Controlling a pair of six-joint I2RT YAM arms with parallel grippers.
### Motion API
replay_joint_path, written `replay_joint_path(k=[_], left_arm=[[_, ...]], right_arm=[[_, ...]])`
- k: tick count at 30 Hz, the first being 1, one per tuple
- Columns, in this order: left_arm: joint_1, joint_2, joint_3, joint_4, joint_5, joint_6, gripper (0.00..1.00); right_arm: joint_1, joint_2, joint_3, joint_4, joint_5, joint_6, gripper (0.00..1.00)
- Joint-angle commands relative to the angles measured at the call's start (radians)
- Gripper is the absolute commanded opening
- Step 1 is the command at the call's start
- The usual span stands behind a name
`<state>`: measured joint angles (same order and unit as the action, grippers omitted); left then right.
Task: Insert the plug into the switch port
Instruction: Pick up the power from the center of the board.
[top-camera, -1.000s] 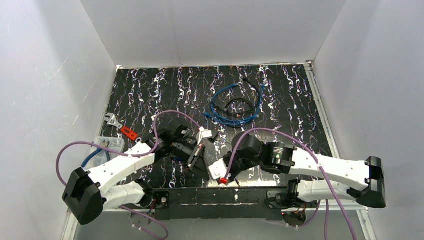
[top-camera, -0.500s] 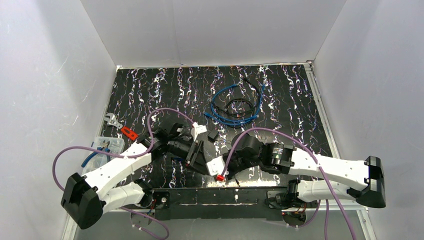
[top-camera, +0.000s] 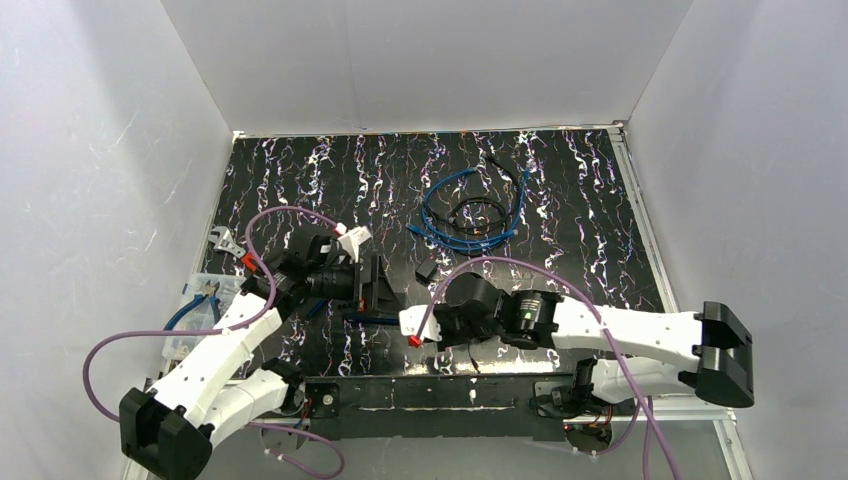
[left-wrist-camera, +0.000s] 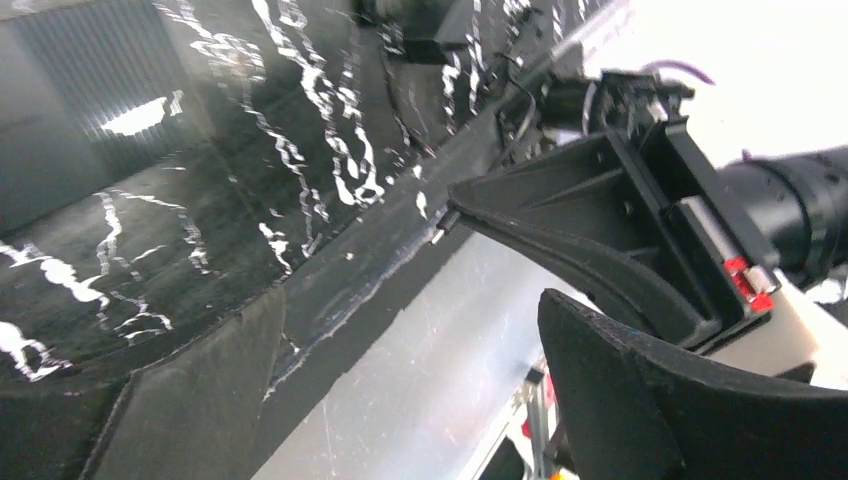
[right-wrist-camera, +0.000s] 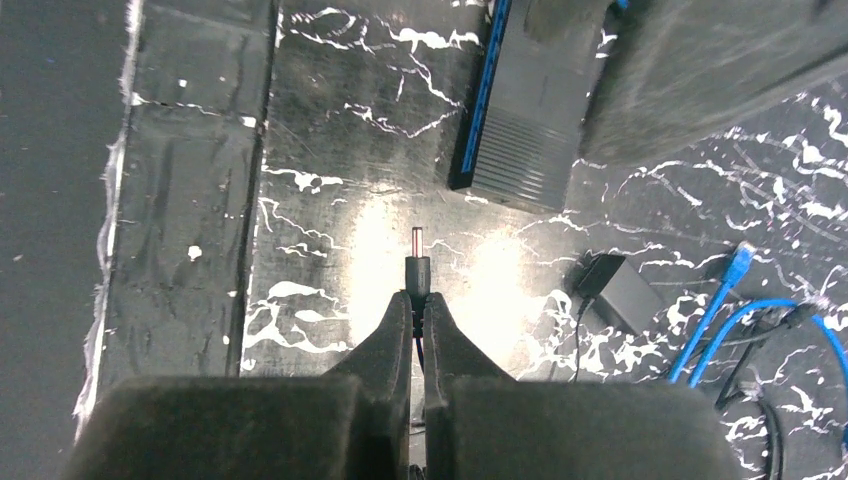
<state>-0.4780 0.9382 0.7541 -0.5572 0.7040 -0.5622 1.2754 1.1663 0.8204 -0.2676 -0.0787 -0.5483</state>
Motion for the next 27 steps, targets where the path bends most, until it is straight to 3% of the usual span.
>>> replay_joint_path(k=[1, 11, 27], left_arm=[[0.056, -0.011, 0.042, -0.093, -0.153, 0.038, 0.98], [0.183, 0.056, 0.004, -0.073, -0.256, 0.029, 0.98], [0.26, 0.309, 0.016, 0.035, -0.393, -0.005, 0.98]], right_arm=[[-0.023, 0.045, -0.005, 0.086, 0.058, 0.059, 0.01], [-0.091, 0.12, -0.032, 0.194, 0.112, 0.171, 0.01], [-0.176, 0.147, -0.108, 0.333, 0.125, 0.31, 0.01]])
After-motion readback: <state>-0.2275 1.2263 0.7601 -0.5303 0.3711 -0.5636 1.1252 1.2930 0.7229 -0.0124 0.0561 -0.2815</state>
